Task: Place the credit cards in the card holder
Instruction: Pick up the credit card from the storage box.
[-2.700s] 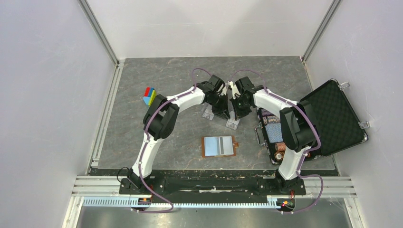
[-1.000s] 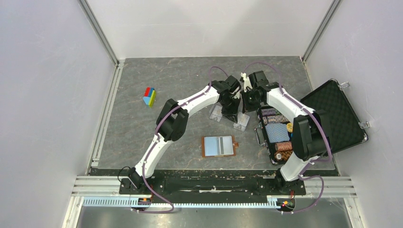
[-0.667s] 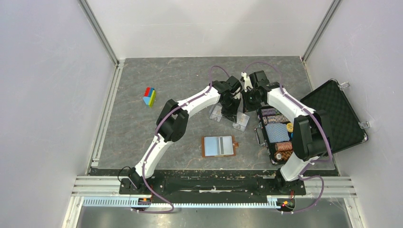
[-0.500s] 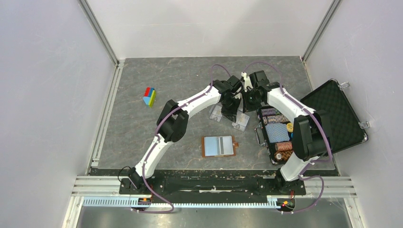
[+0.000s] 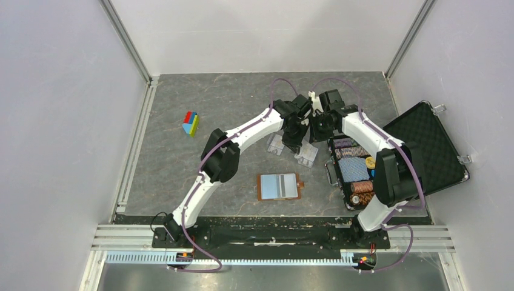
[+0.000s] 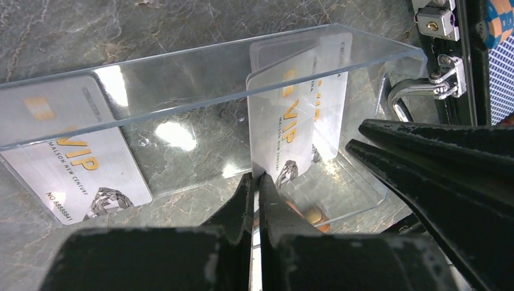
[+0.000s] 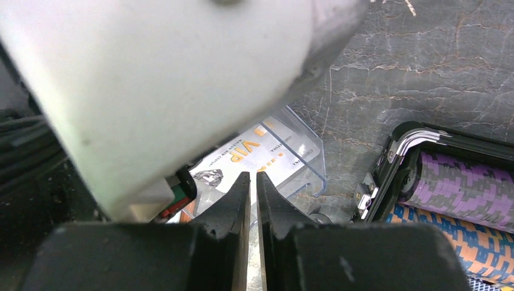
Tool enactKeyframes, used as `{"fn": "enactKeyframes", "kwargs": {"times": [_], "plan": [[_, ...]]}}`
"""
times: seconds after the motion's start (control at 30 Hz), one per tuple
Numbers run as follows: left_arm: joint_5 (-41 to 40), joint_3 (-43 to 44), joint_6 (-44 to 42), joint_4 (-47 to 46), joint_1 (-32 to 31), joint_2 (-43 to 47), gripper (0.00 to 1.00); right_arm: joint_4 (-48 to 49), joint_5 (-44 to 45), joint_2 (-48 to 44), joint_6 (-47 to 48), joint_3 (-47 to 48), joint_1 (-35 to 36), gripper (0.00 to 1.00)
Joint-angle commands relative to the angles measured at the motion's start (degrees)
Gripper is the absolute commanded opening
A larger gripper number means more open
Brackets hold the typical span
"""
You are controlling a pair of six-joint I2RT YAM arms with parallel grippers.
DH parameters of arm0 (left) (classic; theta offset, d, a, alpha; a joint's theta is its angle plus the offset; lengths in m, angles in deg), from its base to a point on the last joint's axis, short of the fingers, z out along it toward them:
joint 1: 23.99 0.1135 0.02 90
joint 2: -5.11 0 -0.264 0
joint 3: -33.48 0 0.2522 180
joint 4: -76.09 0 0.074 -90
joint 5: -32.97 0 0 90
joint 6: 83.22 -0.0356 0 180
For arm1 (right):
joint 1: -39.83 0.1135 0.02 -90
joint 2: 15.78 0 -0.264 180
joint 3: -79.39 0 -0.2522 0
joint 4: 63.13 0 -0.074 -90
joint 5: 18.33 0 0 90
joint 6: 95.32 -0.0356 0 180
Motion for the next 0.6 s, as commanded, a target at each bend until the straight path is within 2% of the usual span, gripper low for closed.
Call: {"fn": "enactKeyframes", "kwargs": {"times": [0.0,0.07,0.27,0.4,0.47,0.57], "plan": [[-0.56,-2.19,-3.30,-2.94,-0.35,4.19,0.02,1.23,-3.10,-2.46,-0.23,0.35,-1.19,0.10],[1.48,-5.90,-1.91,-7.54,0.15,7.06,0.02,1.82,-5.56,-2.87,-0.94,-0.24,-2.36,0.16],[12.00,-24.43,5.85,-25.60,4.61,18.10,0.02,5.54,-14.14,-5.42,-3.64,-3.81,-6.39,0.48],[15.96,-32.99,10.06,-35.07,6.72,23.15,0.02,9.07,-19.55,-7.32,-5.92,-6.72,-8.52,0.64],[17.16,-36.35,11.76,-38.79,7.45,25.51,0.02,10.63,-22.08,-7.76,-6.77,-7.92,-9.14,0.68],[19.39,-40.57,14.90,-44.89,8.62,27.71,0.02,12.01,-24.67,-7.86,-7.38,-8.74,-9.31,0.69]]}}
